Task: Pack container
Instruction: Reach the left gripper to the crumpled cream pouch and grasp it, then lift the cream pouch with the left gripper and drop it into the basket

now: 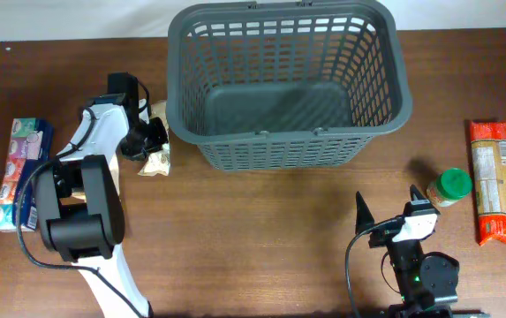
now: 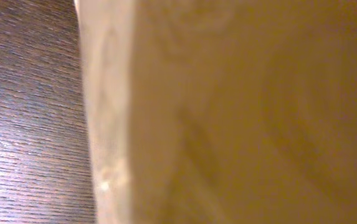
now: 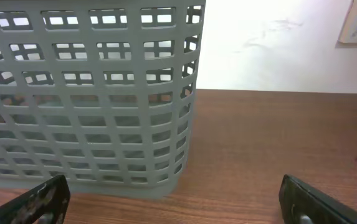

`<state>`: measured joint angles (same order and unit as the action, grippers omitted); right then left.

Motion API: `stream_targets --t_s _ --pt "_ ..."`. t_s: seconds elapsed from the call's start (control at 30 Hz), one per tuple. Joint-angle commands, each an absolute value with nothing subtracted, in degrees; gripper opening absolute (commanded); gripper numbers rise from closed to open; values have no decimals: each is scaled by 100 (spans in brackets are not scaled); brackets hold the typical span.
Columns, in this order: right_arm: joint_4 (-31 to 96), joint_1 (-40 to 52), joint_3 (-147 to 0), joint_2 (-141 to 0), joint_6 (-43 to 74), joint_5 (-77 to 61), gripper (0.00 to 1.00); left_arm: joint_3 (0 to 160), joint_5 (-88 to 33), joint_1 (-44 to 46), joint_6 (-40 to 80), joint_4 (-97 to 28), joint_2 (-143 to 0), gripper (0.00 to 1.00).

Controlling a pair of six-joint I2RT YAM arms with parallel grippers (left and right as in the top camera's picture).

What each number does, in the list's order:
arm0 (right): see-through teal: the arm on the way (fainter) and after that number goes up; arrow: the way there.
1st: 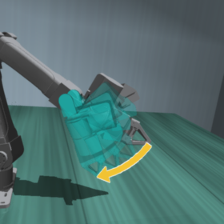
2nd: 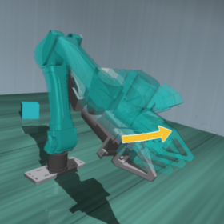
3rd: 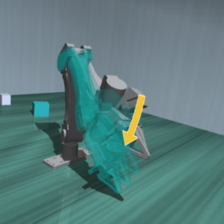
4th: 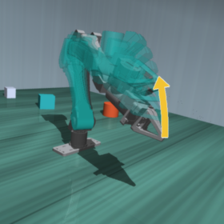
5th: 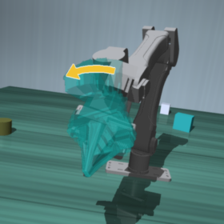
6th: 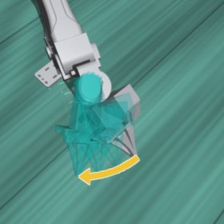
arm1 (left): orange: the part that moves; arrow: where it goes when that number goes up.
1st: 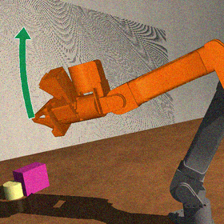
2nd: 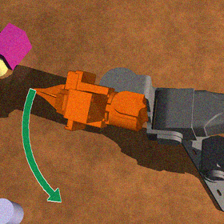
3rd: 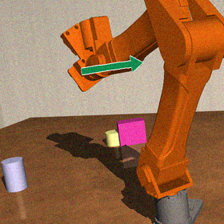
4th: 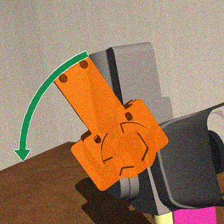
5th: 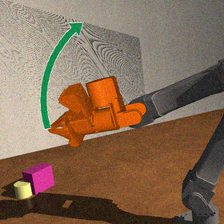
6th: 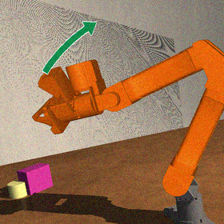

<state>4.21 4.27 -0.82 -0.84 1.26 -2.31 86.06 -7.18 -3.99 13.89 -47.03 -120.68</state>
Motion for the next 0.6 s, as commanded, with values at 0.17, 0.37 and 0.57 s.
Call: stream_targets --t_s 0.17,0.37,0.57 --pt "408 401 -32 -19 128 -281 99 9177 -738 -392 1317 -4788 -11391 2" --pt "408 401 -32 -19 128 -281 99 9979 -54 -392 1319 -5321 -10759 2" --pt "408 401 -32 -19 128 -281 99 10689 99 -390 1319 -5666 -10189 2"
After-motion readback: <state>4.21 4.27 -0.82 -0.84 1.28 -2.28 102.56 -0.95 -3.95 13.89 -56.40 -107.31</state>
